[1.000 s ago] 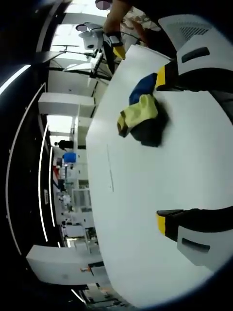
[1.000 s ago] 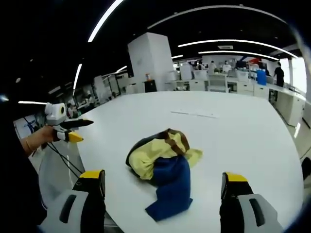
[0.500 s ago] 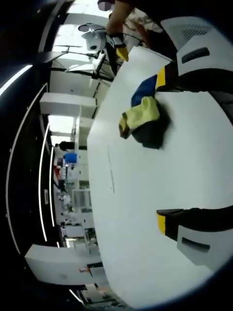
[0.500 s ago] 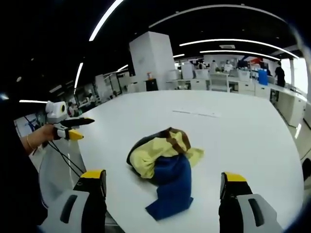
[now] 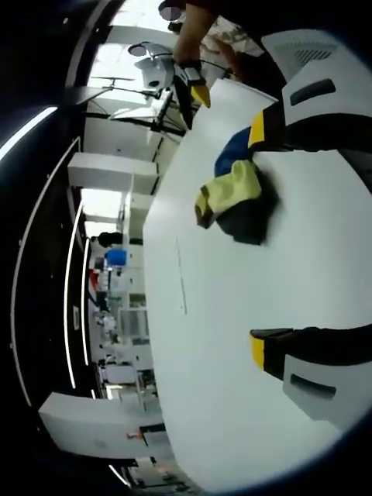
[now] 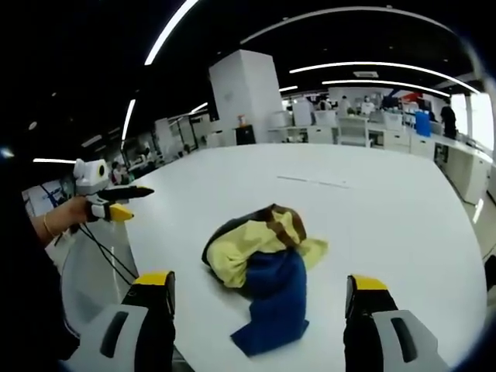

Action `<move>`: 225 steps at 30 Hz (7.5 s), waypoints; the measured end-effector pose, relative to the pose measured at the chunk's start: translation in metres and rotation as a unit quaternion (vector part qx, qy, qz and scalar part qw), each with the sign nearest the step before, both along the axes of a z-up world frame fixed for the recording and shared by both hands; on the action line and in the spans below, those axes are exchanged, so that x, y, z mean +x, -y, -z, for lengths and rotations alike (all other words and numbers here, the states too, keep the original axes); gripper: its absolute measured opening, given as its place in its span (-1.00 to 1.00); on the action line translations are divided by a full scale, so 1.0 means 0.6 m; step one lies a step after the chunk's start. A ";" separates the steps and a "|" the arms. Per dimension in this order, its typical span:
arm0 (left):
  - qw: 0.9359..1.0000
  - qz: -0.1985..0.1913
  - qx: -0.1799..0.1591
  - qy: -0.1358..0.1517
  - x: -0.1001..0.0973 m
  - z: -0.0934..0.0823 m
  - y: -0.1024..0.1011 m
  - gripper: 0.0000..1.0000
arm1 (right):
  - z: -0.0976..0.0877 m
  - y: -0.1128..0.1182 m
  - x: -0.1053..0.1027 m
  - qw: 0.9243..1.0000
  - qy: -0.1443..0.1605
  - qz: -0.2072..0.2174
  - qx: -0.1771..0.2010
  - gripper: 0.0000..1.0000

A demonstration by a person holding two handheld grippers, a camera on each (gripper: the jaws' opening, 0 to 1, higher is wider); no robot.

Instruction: Fold the garment on the visible template until the final outline fits inside the template.

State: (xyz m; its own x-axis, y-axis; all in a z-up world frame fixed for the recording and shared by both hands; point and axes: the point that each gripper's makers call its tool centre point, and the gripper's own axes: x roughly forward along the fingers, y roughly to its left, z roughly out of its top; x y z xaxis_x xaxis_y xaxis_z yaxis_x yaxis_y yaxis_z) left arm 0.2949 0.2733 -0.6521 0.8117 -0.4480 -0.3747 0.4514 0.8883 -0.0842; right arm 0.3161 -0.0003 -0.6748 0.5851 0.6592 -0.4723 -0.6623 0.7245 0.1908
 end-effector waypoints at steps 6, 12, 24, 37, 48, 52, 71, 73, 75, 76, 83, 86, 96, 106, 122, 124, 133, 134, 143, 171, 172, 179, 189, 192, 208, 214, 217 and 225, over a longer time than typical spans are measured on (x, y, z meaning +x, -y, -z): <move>1.000 0.015 0.008 -0.001 0.008 0.002 0.007 0.76 | 0.002 -0.017 0.009 1.000 0.002 -0.017 -0.002 0.69; 1.000 0.028 0.010 -0.003 0.016 0.006 0.018 0.66 | 0.012 -0.029 0.017 1.000 -0.002 -0.029 -0.004 0.58; 0.998 0.058 0.001 0.000 0.039 0.015 0.052 0.43 | 0.030 -0.055 0.034 0.998 -0.004 -0.054 -0.012 0.32; 0.996 0.090 -0.006 0.000 0.086 0.025 0.110 0.21 | 0.048 -0.076 0.055 0.997 -0.006 -0.070 -0.019 -0.02; 0.994 0.109 0.003 -0.007 0.123 0.041 0.152 -0.05 | 0.068 -0.087 0.078 0.997 -0.010 -0.072 -0.028 -0.26; 0.993 0.115 0.007 -0.016 0.133 0.052 0.165 -0.13 | 0.077 -0.093 0.084 0.997 -0.015 -0.074 -0.032 -0.32; 0.988 0.128 0.056 -0.068 0.167 0.133 0.197 -0.64 | 0.125 -0.123 0.097 0.993 -0.017 -0.094 -0.072 -0.62; 0.987 0.131 0.069 -0.070 0.168 0.142 0.197 -0.66 | 0.129 -0.127 0.097 0.992 -0.018 -0.098 -0.075 -0.64; 0.986 0.132 0.071 -0.074 0.169 0.149 0.198 -0.68 | 0.135 -0.128 0.098 0.991 -0.016 -0.100 -0.086 -0.68; 0.986 0.132 0.071 -0.076 0.169 0.151 0.198 -0.70 | 0.137 -0.128 0.099 0.991 -0.014 -0.101 -0.092 -0.70; 0.984 0.137 0.078 -0.082 0.168 0.164 0.202 -0.88 | 0.150 -0.129 0.101 0.986 -0.001 -0.108 -0.126 -0.82; 0.985 0.135 0.083 -0.073 0.169 0.159 0.200 -0.95 | 0.149 -0.128 0.103 0.986 0.006 -0.106 -0.132 -0.86; 0.987 0.122 0.079 -0.075 0.171 0.161 0.184 -1.00 | 0.145 -0.121 0.109 0.987 0.002 -0.095 -0.127 -1.00; 0.990 0.098 0.078 -0.061 0.164 0.130 0.156 -1.00 | 0.100 -0.097 0.114 0.992 0.022 -0.060 -0.106 -1.00; 0.994 0.064 0.072 -0.043 0.123 0.098 0.105 -1.00 | 0.029 0.004 0.106 0.994 0.048 0.028 -0.097 -1.00; 0.994 0.061 0.076 -0.041 0.116 0.096 0.099 -1.00 | 0.024 0.020 0.102 0.993 0.050 0.040 -0.097 -1.00; 0.994 0.051 0.078 -0.057 0.094 0.117 0.079 -1.00 | 0.033 0.082 0.081 0.992 0.024 0.089 -0.085 -1.00; 0.994 0.049 0.077 -0.062 0.092 0.122 0.076 -1.00 | 0.037 0.090 0.080 0.992 0.021 0.097 -0.084 -1.00; 0.992 0.038 0.085 -0.081 0.088 0.145 0.057 -1.00 | 0.070 0.152 0.081 0.984 -0.017 0.159 -0.081 -1.00; 0.990 0.016 0.086 -0.112 0.080 0.179 0.034 -1.00 | 0.149 0.204 0.049 0.974 -0.098 0.152 -0.138 -0.75; 0.990 0.016 0.084 -0.111 0.081 0.179 0.034 -1.00 | 0.142 0.201 0.051 0.975 -0.099 0.147 -0.134 -0.63; 0.991 0.018 0.076 -0.112 0.082 0.177 0.035 -1.00 | 0.104 0.150 0.073 0.987 -0.078 0.077 -0.115 -0.33; 0.991 0.017 0.067 -0.117 0.083 0.176 0.035 -1.00 | 0.092 0.077 0.113 0.994 -0.085 0.011 -0.072 -0.25; 0.991 0.016 0.065 -0.117 0.083 0.176 0.035 -1.00 | 0.094 0.065 0.122 0.994 -0.088 0.000 -0.068 -0.25; 0.990 0.018 0.067 -0.122 0.088 0.179 0.033 -1.00 | 0.139 0.042 0.143 0.987 -0.139 -0.051 -0.067 -0.41; 0.990 0.018 0.068 -0.126 0.090 0.182 0.033 -1.00 | 0.151 0.041 0.140 0.984 -0.155 -0.060 -0.069 -0.60; 0.989 0.017 0.068 -0.127 0.091 0.183 0.032 -1.00 | 0.157 0.042 0.138 0.982 -0.164 -0.057 -0.070 -0.73; 0.990 0.014 0.068 -0.123 0.091 0.177 0.033 -1.00 | 0.149 0.044 0.133 0.983 -0.160 -0.052 -0.072 -1.00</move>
State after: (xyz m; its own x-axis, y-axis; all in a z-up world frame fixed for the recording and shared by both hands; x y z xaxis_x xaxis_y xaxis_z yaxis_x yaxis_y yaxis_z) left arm 0.3493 0.2538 -0.7585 0.6766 -0.4009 -0.6176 0.4562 0.8866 -0.0758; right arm 0.3958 -0.0266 -0.7643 0.3255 0.6200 -0.7139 -0.6566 0.6915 0.3012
